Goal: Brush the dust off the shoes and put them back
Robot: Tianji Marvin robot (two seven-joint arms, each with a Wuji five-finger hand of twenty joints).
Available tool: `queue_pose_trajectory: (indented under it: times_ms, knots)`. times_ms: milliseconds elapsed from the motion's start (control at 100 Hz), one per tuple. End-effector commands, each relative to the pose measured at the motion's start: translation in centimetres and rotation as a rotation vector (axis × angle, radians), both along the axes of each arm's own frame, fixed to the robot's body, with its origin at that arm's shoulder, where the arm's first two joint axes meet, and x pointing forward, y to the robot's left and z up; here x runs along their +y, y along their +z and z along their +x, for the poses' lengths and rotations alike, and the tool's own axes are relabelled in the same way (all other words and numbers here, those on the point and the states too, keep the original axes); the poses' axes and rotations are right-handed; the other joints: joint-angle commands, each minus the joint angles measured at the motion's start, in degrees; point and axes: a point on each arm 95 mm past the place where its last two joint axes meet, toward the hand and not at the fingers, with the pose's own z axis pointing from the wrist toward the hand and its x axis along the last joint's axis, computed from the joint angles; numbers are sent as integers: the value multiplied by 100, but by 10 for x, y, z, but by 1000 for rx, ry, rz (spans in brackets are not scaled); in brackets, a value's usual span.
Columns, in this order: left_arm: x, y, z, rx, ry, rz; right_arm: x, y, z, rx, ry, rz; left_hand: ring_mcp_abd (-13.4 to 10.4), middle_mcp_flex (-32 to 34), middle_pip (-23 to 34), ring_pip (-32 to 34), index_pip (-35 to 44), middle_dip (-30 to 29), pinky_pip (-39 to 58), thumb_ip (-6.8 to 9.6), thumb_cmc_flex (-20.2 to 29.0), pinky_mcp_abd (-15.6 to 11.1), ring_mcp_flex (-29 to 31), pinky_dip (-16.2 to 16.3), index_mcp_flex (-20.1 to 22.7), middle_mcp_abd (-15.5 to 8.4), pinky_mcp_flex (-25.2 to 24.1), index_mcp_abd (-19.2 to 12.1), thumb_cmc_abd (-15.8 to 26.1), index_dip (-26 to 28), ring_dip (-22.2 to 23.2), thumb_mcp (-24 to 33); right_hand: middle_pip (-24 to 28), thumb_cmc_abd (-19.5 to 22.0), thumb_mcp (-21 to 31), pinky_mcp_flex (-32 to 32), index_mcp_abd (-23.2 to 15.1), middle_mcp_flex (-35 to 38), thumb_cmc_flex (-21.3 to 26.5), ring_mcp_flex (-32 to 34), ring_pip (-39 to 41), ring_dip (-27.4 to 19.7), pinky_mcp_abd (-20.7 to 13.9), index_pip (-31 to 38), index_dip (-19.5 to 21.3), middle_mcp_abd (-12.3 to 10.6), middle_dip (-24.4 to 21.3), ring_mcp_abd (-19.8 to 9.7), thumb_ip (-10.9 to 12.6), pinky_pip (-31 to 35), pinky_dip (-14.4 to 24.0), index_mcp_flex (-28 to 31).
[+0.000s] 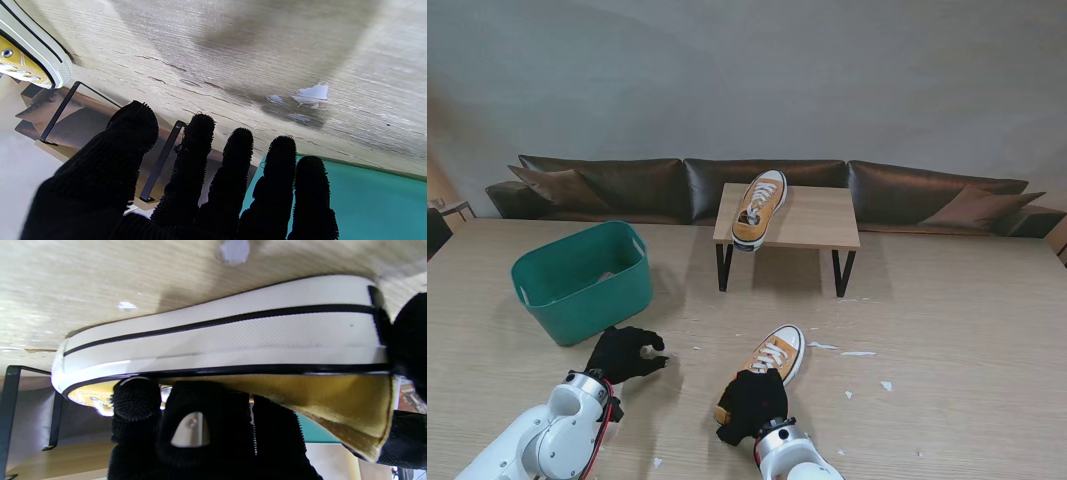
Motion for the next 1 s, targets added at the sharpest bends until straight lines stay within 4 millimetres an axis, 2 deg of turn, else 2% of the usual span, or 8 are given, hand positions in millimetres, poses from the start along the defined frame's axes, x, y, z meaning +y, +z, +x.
queue_pose_trajectory:
  times_ms: [0, 80, 190, 390, 520, 990]
  knots:
    - [-3, -1, -1, 16, -9, -8, -23, -20, -2, 45, -8, -71, 69, -8, 2, 64, 40, 64, -60, 51, 142, 96, -54, 104, 144, 71, -117, 30, 125, 39, 79, -91, -110, 708, 718, -775, 399, 193, 1350, 2, 146, 106, -367, 1370, 512, -465, 264, -250, 417, -345, 109, 638]
    - [-5, 1, 0, 18, -14, -18, -28, -11, 2, 33, 16, -67, 80, -22, -10, 48, 22, 58, -81, 61, 156, 114, -81, 98, 131, 82, -130, 38, 143, 34, 74, -97, -158, 753, 770, -837, 577, 55, 1467, -123, 50, 129, -486, 1455, 565, -588, 295, -328, 435, -392, 105, 581]
    - [-8, 6, 1, 13, -28, -28, -34, 2, 7, 13, 59, -46, 92, -84, -61, 19, -39, 27, -115, 92, 113, 102, -121, 89, 84, 71, -154, 42, 223, 6, 65, -122, -190, 748, 824, -891, 738, -97, 1598, -232, -30, 163, -543, 1483, 582, -641, 325, -378, 418, -431, 111, 523]
    - [-14, 17, 3, 1, -63, -35, -42, 23, 16, -26, 141, -56, 99, -265, -240, -167, -286, -195, -314, 284, -4, 77, -253, 48, -38, 1, -220, 9, 402, -159, -28, -153, -323, 919, 877, -903, 708, -333, 1525, -352, -186, 206, -723, 1499, 656, -834, 339, -513, 349, -504, 117, 369]
    - [-18, 22, 4, -5, -83, -35, -48, 33, 23, -55, 186, -74, 95, -288, -241, -210, -315, -236, -368, 297, -31, 80, -282, 48, -70, -16, -248, -4, 440, -194, -48, -182, -409, 989, 901, -876, 641, -414, 1475, -364, -264, 212, -786, 1495, 696, -915, 308, -567, 325, -541, 111, 332]
    - [-20, 24, 8, 9, -111, -30, -65, 71, 41, -112, 271, -62, 99, -306, -221, -272, -310, -274, -528, 324, -17, 84, -326, 71, -69, 7, -278, -8, 568, -236, -63, -328, -409, 1044, 981, -721, 614, -432, 1406, -264, -355, 223, -852, 1548, 751, -931, 277, -683, 290, -583, 103, 293]
